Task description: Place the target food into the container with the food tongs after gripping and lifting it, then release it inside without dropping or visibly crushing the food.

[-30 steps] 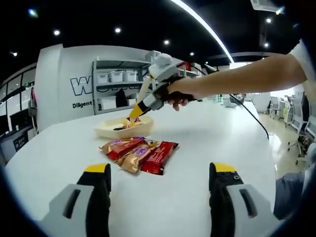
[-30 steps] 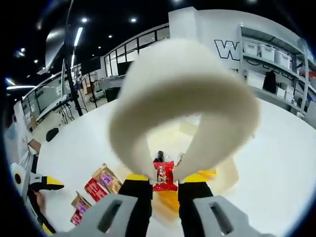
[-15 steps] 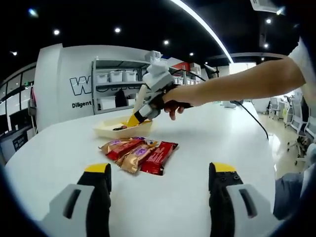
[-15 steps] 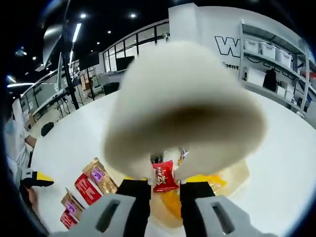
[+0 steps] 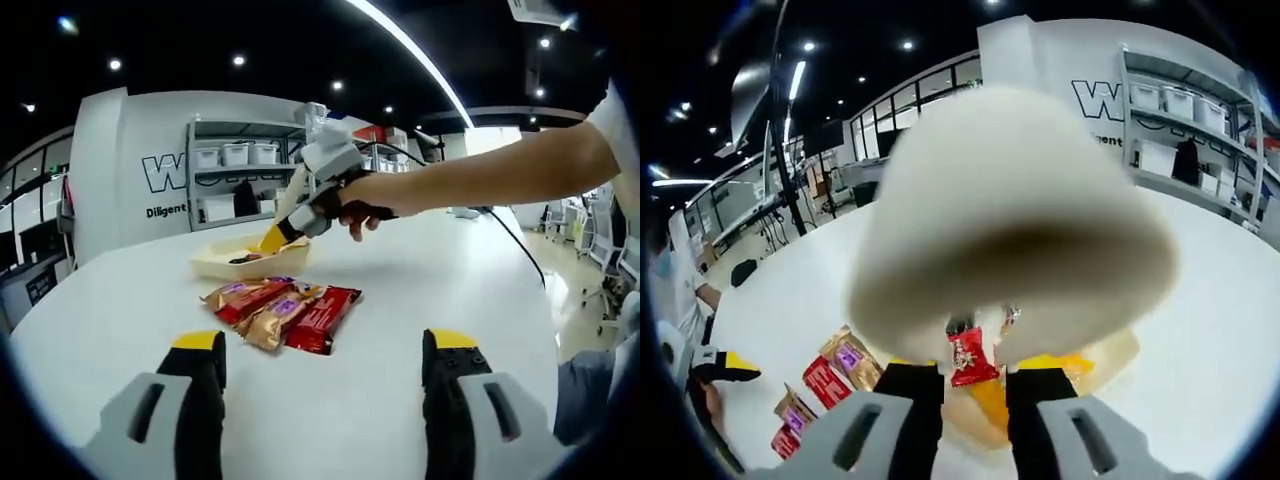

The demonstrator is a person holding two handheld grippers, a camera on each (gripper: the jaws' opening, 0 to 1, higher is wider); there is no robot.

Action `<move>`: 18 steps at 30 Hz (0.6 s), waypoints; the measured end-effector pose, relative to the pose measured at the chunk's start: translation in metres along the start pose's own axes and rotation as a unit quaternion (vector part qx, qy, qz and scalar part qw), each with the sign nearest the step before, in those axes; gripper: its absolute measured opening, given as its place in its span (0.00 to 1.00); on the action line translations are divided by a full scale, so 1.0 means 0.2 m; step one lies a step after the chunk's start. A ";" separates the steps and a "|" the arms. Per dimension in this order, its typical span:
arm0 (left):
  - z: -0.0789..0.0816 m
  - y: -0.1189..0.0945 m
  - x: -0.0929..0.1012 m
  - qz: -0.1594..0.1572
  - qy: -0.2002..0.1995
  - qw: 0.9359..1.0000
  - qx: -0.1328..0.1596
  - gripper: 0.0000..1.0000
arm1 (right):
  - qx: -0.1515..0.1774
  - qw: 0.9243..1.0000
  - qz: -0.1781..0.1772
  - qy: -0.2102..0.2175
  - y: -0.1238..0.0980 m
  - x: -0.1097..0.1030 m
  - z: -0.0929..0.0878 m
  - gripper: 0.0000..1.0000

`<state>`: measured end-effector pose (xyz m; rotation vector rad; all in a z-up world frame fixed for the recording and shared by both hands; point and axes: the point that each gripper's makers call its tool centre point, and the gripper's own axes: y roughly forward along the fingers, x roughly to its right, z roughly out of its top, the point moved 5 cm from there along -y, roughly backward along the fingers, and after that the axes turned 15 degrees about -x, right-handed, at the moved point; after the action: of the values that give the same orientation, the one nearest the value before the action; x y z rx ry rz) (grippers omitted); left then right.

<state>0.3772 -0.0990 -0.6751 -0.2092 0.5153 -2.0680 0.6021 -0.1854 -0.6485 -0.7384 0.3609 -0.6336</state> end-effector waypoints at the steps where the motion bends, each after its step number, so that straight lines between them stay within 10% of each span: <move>1: 0.00 0.00 0.00 0.001 0.000 1.000 0.000 0.80 | 0.002 1.000 0.000 0.000 -0.01 0.00 0.00 0.17; 18: 0.00 0.00 0.00 0.000 0.000 1.000 -0.001 0.79 | 0.017 1.000 0.008 -0.012 -0.18 -0.06 -0.02 0.17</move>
<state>0.3764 -0.0996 -0.6751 -0.2096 0.5177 -2.0677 0.5764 -0.2013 -0.6242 -0.7097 0.3334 -0.6138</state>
